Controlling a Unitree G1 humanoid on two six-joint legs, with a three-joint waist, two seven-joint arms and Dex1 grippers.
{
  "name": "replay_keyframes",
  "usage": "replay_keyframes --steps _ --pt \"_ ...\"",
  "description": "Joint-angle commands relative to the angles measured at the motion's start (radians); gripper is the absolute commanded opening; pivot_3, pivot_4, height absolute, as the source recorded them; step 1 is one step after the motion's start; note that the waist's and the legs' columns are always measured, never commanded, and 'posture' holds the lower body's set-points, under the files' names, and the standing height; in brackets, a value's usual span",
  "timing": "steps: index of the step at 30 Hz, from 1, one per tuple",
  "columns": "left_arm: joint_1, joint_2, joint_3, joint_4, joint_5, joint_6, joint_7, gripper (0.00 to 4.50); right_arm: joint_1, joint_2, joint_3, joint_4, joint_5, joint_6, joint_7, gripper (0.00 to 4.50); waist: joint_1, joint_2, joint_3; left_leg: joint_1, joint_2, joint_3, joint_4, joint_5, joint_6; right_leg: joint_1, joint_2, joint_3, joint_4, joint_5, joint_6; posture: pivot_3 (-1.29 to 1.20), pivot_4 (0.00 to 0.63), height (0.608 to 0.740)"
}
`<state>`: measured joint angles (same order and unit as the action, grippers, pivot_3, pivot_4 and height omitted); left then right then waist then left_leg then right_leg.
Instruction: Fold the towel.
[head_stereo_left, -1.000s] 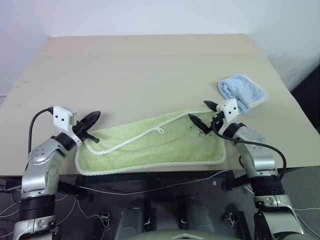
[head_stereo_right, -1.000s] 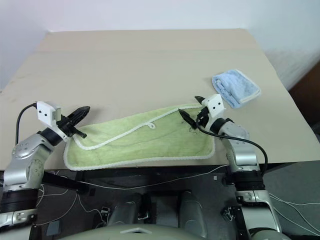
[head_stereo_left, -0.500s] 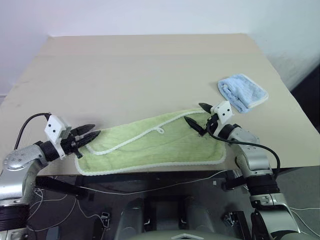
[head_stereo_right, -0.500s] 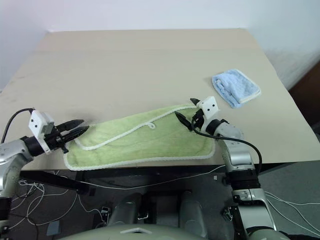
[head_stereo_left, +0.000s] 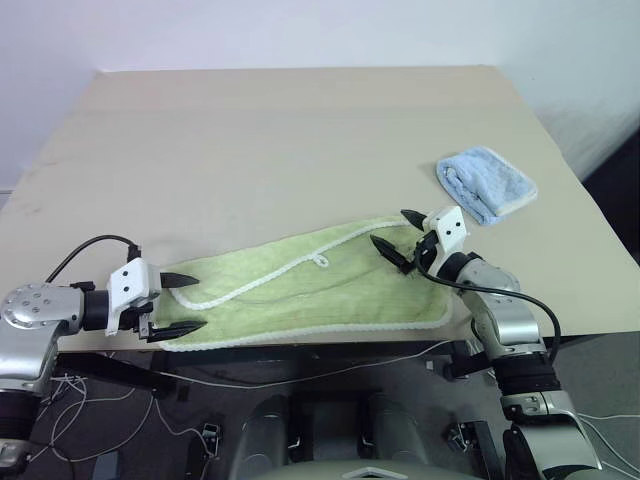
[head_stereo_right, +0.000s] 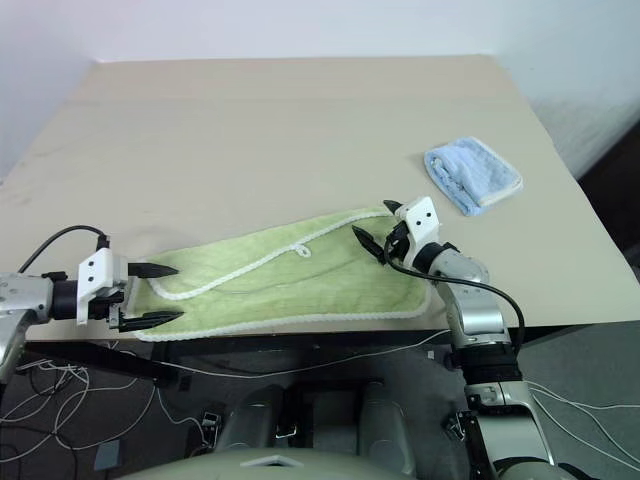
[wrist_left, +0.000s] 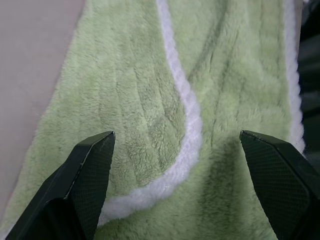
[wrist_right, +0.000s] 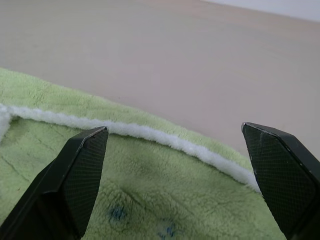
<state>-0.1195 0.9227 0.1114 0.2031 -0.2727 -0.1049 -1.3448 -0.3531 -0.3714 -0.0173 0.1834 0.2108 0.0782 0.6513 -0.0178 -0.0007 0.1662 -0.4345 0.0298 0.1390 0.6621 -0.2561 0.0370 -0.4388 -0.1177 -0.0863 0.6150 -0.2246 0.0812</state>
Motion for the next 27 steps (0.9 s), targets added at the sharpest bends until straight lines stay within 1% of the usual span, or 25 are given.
replay_keyframes --steps 1,5,10,15,21,24,27 --pt "-0.035 0.012 -0.024 0.042 0.054 -0.105 -0.002 4.19 0.009 0.0 -0.019 -0.051 0.007 -0.022 -0.013 4.5 0.0 0.0 0.0 -0.001 0.0 0.0 0.0 0.0 0.0 0.0 0.0 0.0 0.0 0.0 0.0 0.0 0.15 0.74" --pt "-0.072 -0.001 -0.037 0.088 0.075 -0.16 0.016 4.19 0.016 -0.001 -0.019 -0.057 0.008 -0.021 -0.019 4.5 -0.001 0.0 0.0 -0.002 0.0 0.0 0.0 0.001 0.001 -0.001 0.001 0.0 0.0 0.0 0.0 0.0 0.15 0.74" --pt "-0.101 -0.015 -0.038 0.123 0.059 -0.155 0.026 4.19 0.016 0.0 -0.016 -0.055 0.006 -0.022 -0.025 4.5 0.0 0.0 0.0 -0.002 0.0 0.0 0.001 0.002 0.003 0.0 0.003 0.0 0.001 0.001 0.001 0.0 0.15 0.74" --pt "-0.118 -0.018 -0.026 0.168 0.071 -0.177 0.064 4.19 0.012 -0.001 -0.017 -0.055 0.007 -0.022 -0.026 4.5 0.001 0.0 0.0 -0.002 0.0 0.0 0.001 0.002 0.003 0.0 0.004 0.0 0.001 0.002 0.004 0.0 0.15 0.74" --pt "-0.144 -0.015 -0.026 0.227 0.098 -0.238 0.115 4.19 0.01 -0.003 -0.016 -0.051 0.006 -0.023 -0.024 4.5 0.001 0.0 0.0 -0.002 0.0 0.0 0.002 0.003 0.003 0.0 0.005 0.0 0.002 0.002 0.004 0.0 0.15 0.74" --pt "-0.147 -0.019 -0.031 0.233 0.091 -0.252 0.117 4.19 0.006 -0.005 -0.015 -0.05 0.005 -0.022 -0.022 4.5 0.001 0.0 0.0 -0.002 0.0 0.0 0.002 0.003 0.003 0.0 0.005 0.0 0.002 0.002 0.004 0.0 0.15 0.74" --pt "-0.131 -0.016 -0.03 0.207 0.049 -0.236 0.078 4.19 0.003 -0.006 -0.014 -0.048 0.004 -0.021 -0.02 4.5 0.001 0.0 0.0 -0.002 0.0 0.0 0.002 0.003 0.003 0.0 0.005 0.0 0.002 0.002 0.004 0.0 0.15 0.74"
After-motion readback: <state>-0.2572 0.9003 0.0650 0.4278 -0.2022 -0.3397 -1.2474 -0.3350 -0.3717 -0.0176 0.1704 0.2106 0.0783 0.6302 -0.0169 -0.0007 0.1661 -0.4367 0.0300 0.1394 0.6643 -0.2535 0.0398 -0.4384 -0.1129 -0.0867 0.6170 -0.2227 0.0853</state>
